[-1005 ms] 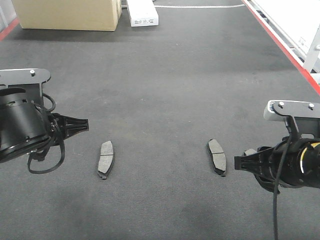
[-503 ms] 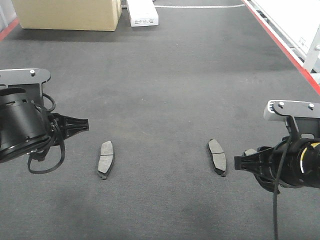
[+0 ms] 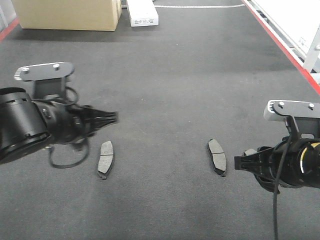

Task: Move and align brake pads A on conveyor
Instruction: 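Lower the left gripper's pad onto the belt beside the nearest placed pad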

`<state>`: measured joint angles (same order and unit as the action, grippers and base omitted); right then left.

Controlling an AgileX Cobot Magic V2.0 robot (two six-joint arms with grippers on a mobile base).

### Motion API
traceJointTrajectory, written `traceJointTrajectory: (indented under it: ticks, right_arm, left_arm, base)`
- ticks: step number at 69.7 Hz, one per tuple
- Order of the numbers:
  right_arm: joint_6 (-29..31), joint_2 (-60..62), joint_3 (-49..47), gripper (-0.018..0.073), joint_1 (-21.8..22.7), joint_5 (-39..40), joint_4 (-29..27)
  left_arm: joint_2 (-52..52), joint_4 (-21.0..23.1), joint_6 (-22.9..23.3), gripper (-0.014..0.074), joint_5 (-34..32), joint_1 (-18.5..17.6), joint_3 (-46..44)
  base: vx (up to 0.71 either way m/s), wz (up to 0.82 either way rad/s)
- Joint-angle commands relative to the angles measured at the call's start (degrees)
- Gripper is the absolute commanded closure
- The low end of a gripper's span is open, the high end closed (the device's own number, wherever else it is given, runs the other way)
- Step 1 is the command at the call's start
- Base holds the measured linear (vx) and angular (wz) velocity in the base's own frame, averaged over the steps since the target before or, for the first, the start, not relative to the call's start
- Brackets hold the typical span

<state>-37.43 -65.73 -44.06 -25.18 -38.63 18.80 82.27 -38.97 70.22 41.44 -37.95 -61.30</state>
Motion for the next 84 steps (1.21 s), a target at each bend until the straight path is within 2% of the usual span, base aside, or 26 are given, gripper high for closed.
traceJointTrajectory:
  ticks: [1, 14, 26, 35, 42, 54, 72, 84]
  right_arm:
    - [0.23, 1.32, -1.71, 0.0405, 0.06, 3.06, 1.51]
    - [0.23, 1.32, -1.71, 0.0405, 0.06, 3.06, 1.51]
    - [0.23, 1.32, -1.71, 0.0405, 0.06, 3.06, 1.51]
    - [0.23, 1.32, -1.71, 0.0405, 0.06, 3.06, 1.51]
    - [0.23, 1.32, -1.71, 0.0405, 0.06, 3.06, 1.51]
    - [0.23, 1.32, -1.71, 0.0405, 0.06, 3.06, 1.51]
    - [0.23, 1.32, -1.71, 0.0405, 0.06, 3.11, 1.50]
    - [0.23, 1.32, -1.71, 0.0405, 0.06, 3.11, 1.50]
  left_arm:
    - [-0.02, 0.11, -0.39, 0.0443, -5.76, 0.21, -1.73]
    - [5.21, 4.03, -4.29, 0.0443, -8.06, 0.21, -2.90]
    - [12.21, 11.23, -12.76, 0.0443, -6.37, 0.07, -9.92]
    - [17.80, 16.14, -16.76, 0.0443, -3.65, 0.07, -16.17]
    - [21.67, 18.08, -17.20, 0.0443, -2.73, 0.07, -19.09]
    - [26.60, 18.41, -17.20, 0.0443, -3.27, 0.07, -21.16]
    - [30.21, 19.44, -16.45, 0.0443, -7.04, 0.07, -21.19]
    - [31.39, 19.39, -14.95, 0.0443, -12.00, 0.07, -21.19]
  base:
    - [0.00, 0.00]
    - [0.00, 0.00]
    - [0.00, 0.00]
    - [0.00, 0.00]
    - [0.00, 0.00]
    - [0.00, 0.00]
    - [0.00, 0.00]
    - [0.00, 0.00]
